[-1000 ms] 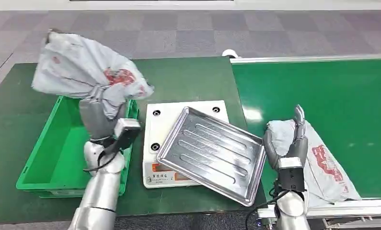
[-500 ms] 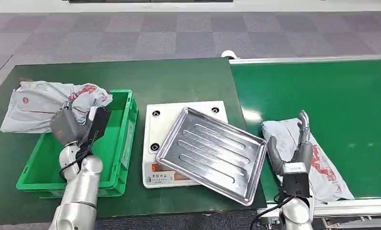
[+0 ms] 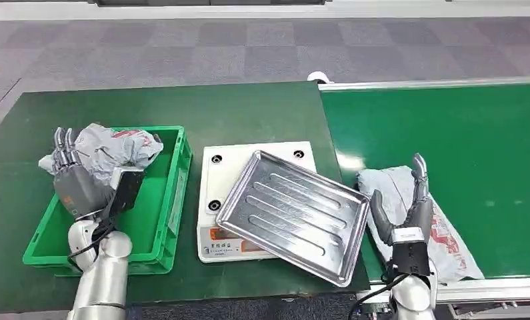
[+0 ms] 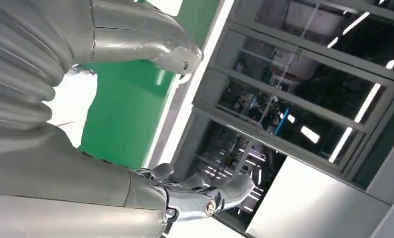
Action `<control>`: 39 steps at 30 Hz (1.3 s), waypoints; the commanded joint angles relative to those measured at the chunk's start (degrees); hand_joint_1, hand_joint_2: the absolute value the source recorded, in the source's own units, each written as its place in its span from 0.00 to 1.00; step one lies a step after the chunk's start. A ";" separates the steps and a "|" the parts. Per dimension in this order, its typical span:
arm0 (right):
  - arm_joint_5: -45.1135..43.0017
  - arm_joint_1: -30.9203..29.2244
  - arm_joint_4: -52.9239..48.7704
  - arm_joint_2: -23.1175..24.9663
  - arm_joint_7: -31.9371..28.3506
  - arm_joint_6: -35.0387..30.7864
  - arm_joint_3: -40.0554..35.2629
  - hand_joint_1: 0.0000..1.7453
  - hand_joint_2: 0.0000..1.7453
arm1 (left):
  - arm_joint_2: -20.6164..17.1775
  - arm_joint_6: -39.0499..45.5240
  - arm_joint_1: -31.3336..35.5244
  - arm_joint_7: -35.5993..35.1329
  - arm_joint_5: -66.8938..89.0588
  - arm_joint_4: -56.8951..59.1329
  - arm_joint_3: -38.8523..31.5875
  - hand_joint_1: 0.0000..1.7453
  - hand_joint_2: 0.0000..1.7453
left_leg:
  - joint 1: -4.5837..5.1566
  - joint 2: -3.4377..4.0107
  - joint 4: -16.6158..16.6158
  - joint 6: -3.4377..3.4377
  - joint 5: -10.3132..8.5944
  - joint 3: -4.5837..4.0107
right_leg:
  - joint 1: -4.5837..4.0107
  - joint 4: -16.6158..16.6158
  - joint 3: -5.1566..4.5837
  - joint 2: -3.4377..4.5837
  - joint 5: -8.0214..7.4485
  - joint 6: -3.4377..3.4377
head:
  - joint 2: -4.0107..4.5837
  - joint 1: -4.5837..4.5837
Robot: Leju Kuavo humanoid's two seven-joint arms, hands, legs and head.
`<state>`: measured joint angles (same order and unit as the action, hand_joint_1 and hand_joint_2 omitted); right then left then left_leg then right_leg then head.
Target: Moved the parcel from conveyor to table for the left to box.
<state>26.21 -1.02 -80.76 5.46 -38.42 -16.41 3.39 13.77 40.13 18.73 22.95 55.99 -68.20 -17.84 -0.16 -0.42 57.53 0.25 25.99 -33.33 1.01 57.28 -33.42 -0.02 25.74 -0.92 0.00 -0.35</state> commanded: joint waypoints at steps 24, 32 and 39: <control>-3.17 -7.07 8.75 -2.71 -1.58 0.96 -3.25 0.00 1.00 | -5.70 -40.92 -8.11 10.06 -55.45 -8.03 35.51 0.00 1.00 | -0.04 0.06 -0.06 -0.05 -0.02 -0.23 | -0.06 -0.17 -0.18 0.02 -0.09 0.02 | 0.00 0.02; -6.93 -3.76 2.80 -1.09 -1.58 6.16 -2.94 0.00 1.00 | -3.57 -45.50 -5.49 8.36 -55.53 0.89 37.65 0.00 1.00 | -0.02 0.01 -0.08 -0.01 0.01 -0.16 | -0.03 -0.16 -0.16 0.01 -0.04 0.04 | 0.00 0.02; -7.69 -2.95 1.59 -0.97 -1.40 7.01 -1.96 0.00 1.00 | -3.46 -45.57 -4.73 8.48 -56.57 2.27 36.77 0.00 1.00 | -0.02 0.02 0.02 -0.01 0.05 -0.28 | -0.04 -0.08 -0.31 0.04 -0.02 -0.01 | 0.00 0.02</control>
<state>19.06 -4.15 -78.84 4.48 -40.11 -10.08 1.42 11.50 -5.33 10.65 31.58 0.13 -73.03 17.14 -0.17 -0.36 57.59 0.23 26.05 -33.66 0.99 57.25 -33.81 0.08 25.73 -0.96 0.00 -0.33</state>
